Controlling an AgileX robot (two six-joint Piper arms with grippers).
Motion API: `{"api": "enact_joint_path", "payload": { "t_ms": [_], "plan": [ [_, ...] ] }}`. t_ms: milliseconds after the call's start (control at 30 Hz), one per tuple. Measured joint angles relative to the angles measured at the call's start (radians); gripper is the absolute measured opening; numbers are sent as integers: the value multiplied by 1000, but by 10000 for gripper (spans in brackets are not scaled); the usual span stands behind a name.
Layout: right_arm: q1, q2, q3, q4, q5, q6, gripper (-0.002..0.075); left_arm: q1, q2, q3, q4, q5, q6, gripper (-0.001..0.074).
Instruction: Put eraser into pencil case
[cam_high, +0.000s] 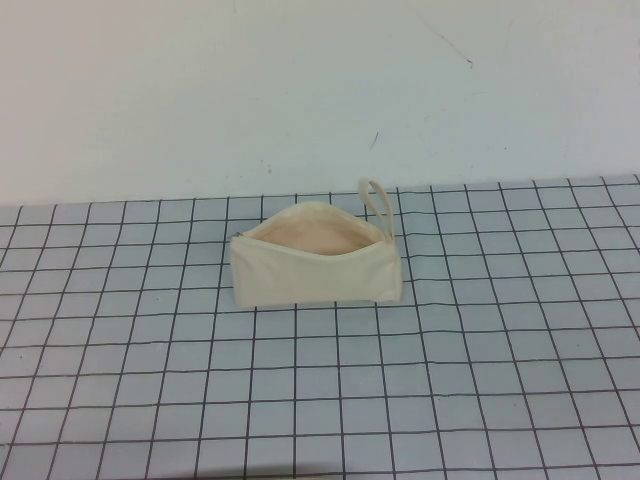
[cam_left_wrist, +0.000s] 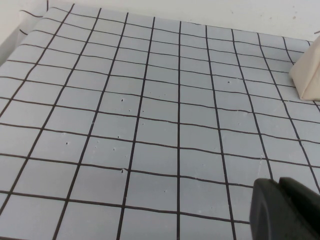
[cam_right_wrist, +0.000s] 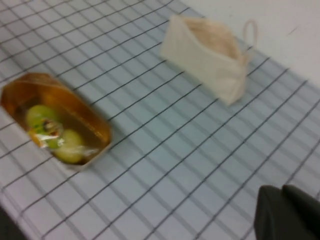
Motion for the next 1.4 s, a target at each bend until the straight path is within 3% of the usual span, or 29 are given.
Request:
{"api": "enact_joint_path", "payload": {
  "t_ms": [267,433,633,1033,1133,1400],
  "plan": [
    [0,-123,225,94,-30,-7,0,0,0,0,0,0,0,-1],
    [-17,-167,355,-25,-270,-47,0,0,0,0,-1,0,0,-2],
    [-230,-312,559,-162,-614,-59,0,0,0,0,-1,0,0,-2],
    [-642,-480,889,-137,-727,116,0,0,0,0,-1,0,0,-1],
    [-690,-480,929,-109,-758,134,0,0,0,0,-1,0,0,-1],
    [-697,-480,933,-79,-651,139,0,0,0,0,-1,0,0,-1]
  ]
}}
